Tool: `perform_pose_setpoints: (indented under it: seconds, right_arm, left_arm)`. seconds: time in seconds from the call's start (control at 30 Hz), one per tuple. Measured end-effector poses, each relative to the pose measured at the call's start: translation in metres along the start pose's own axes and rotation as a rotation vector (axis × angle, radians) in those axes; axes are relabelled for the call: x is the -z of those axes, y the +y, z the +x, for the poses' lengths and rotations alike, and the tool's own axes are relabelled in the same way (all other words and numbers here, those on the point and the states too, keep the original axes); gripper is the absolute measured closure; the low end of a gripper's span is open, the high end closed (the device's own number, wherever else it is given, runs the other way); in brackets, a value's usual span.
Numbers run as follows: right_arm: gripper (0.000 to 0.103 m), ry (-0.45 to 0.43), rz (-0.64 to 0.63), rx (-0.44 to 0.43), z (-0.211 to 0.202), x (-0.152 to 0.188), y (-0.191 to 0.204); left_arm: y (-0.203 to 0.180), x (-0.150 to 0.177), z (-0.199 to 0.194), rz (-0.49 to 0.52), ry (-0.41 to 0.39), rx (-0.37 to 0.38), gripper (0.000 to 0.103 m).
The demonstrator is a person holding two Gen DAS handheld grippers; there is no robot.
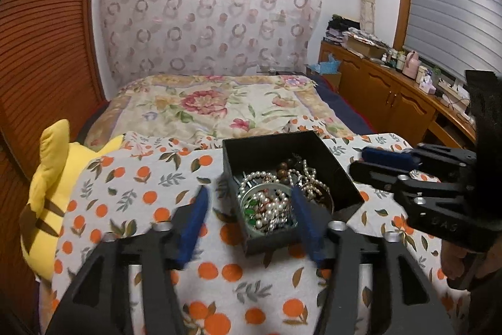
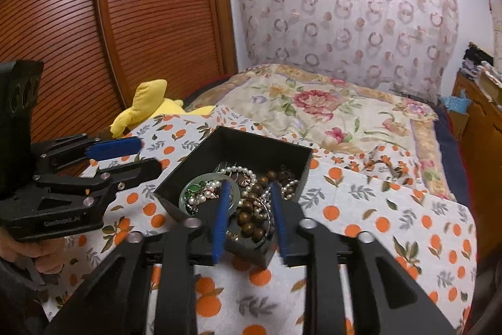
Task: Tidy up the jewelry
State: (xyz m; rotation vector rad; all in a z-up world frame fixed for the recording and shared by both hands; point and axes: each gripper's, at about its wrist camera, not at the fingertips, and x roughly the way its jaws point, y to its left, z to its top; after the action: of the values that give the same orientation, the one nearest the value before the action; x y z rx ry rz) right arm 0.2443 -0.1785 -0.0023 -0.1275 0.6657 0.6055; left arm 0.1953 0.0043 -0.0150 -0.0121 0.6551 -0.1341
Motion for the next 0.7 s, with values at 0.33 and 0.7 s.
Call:
perform_pose_setpoints:
  seconds: [0.33,0.7]
  right_arm:
    - [0.02,-0.135,0.053,0.149,-0.082,0.044,0.026]
    - [0.002,-0.229,0.119,0.242,-0.139,0.077,0.034]
  left_arm:
    - [0.001,0.033,-0.059,-0.007,-0.043,-0.096,0.008]
    - [-0.004,0.056,-0.104,-0.007,-0.08,-0.144,0.008]
